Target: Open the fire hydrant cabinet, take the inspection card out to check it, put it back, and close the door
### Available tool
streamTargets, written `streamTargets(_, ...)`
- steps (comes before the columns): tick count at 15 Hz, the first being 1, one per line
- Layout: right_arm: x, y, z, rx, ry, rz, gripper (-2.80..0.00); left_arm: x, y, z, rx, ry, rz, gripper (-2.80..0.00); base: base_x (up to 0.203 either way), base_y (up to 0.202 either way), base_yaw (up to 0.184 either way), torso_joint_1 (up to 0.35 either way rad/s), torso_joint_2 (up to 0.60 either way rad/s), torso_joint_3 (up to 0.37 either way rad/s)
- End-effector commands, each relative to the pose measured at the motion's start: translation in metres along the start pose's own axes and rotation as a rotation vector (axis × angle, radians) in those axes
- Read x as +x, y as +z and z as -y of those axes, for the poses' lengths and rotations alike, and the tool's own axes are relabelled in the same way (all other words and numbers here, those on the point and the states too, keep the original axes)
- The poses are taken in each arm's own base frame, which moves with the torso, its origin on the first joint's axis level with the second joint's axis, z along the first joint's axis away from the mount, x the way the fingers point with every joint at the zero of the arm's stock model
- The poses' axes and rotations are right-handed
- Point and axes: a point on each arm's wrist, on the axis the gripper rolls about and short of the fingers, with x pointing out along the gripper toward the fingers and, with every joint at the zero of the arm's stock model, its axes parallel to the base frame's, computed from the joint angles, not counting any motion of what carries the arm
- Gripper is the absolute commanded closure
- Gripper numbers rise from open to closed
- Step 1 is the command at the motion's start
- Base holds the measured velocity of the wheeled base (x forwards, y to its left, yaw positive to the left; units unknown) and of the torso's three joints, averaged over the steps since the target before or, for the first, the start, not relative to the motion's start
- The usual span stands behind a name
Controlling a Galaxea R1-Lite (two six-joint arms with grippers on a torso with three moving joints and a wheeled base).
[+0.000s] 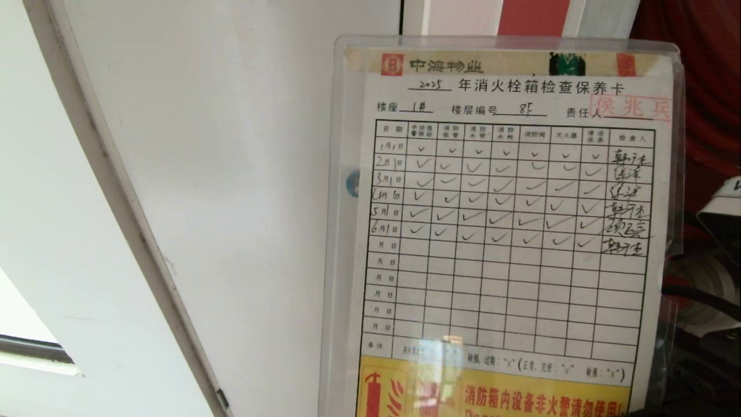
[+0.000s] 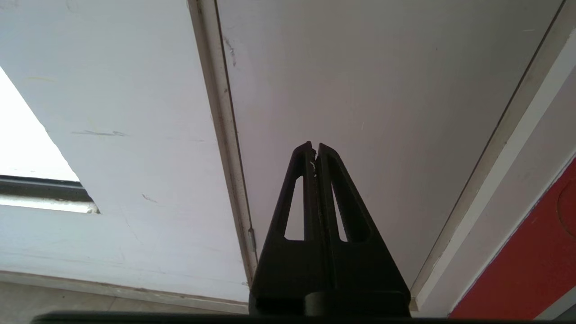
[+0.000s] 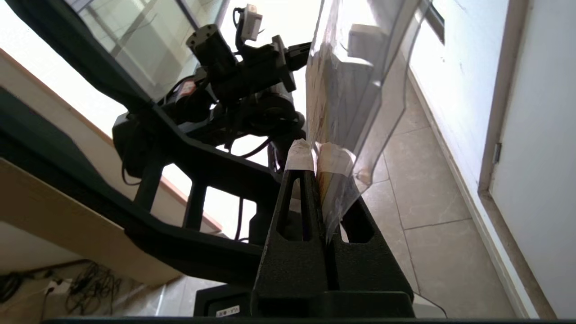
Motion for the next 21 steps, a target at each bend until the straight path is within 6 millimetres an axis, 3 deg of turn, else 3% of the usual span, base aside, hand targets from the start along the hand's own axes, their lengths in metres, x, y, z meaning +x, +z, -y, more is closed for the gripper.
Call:
streamTargets(1,-0.002,-0.001,-0.003,-0.014,0.012,0.002,0.0,0.001,-0.002,0.0,0.0,0.001,-0.007,0.0,0.0,0.0,0.0,0.0,0.0,0.0)
streamTargets(14,-0.002,-0.013,-0.008,-0.087,0.042,-0.043,0.0,0.001,-0.002,0.0,0.0,0.001,-0.007,0.0,0.0,0.0,0.0,0.0,0.0,0.0)
streamTargets(21,-0.012,-0.013,-0.016,-0.124,-0.027,0.0,0.0,0.001,-0.002,0.0,0.0,0.001,-0.007,0.0,0.0,0.0,0.0,0.0,0.0,0.0)
